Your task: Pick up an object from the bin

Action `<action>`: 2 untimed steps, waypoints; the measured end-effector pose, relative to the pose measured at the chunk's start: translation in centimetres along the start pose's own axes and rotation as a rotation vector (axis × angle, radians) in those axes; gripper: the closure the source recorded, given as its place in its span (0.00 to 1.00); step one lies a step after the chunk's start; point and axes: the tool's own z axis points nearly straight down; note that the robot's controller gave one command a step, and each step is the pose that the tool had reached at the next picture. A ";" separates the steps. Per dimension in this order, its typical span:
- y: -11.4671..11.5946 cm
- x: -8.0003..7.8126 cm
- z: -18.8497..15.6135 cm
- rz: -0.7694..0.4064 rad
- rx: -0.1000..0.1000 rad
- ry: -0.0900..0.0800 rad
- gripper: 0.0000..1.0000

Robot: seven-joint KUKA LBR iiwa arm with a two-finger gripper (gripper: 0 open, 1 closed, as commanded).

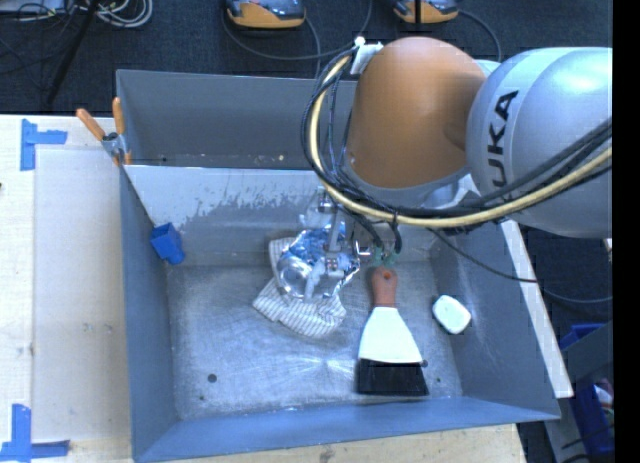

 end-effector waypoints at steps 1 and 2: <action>0.2 -0.7 0.8 -0.006 -0.004 -0.020 1.00; 0.3 -0.1 3.1 -0.012 -0.001 -0.008 1.00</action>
Offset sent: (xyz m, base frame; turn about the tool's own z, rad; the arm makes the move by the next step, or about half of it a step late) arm -0.0109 0.0087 -0.0617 -0.0332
